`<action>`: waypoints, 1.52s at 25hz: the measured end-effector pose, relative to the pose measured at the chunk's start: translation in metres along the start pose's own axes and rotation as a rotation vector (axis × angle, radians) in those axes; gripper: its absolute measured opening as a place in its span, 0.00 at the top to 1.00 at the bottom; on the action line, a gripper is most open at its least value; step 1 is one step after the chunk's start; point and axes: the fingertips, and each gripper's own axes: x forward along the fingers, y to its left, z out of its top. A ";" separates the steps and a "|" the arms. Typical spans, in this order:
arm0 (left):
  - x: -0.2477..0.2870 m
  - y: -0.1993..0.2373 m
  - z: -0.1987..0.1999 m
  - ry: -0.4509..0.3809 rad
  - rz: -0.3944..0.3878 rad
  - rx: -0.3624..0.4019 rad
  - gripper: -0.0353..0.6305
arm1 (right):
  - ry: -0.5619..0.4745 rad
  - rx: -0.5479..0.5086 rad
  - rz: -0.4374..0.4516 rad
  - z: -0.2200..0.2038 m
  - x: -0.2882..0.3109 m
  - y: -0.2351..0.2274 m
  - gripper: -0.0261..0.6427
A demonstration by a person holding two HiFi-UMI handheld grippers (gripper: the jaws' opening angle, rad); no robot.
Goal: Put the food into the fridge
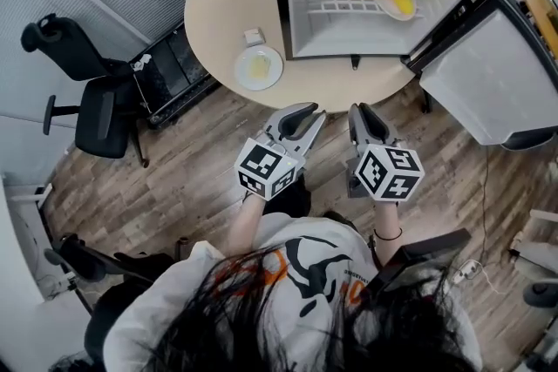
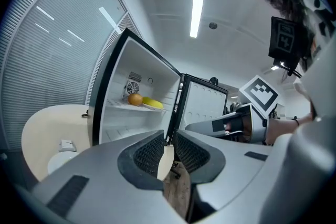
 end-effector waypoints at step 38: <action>-0.086 -0.225 -0.060 0.008 0.172 0.060 0.83 | 0.000 -0.054 0.193 -0.089 -0.214 -0.006 0.89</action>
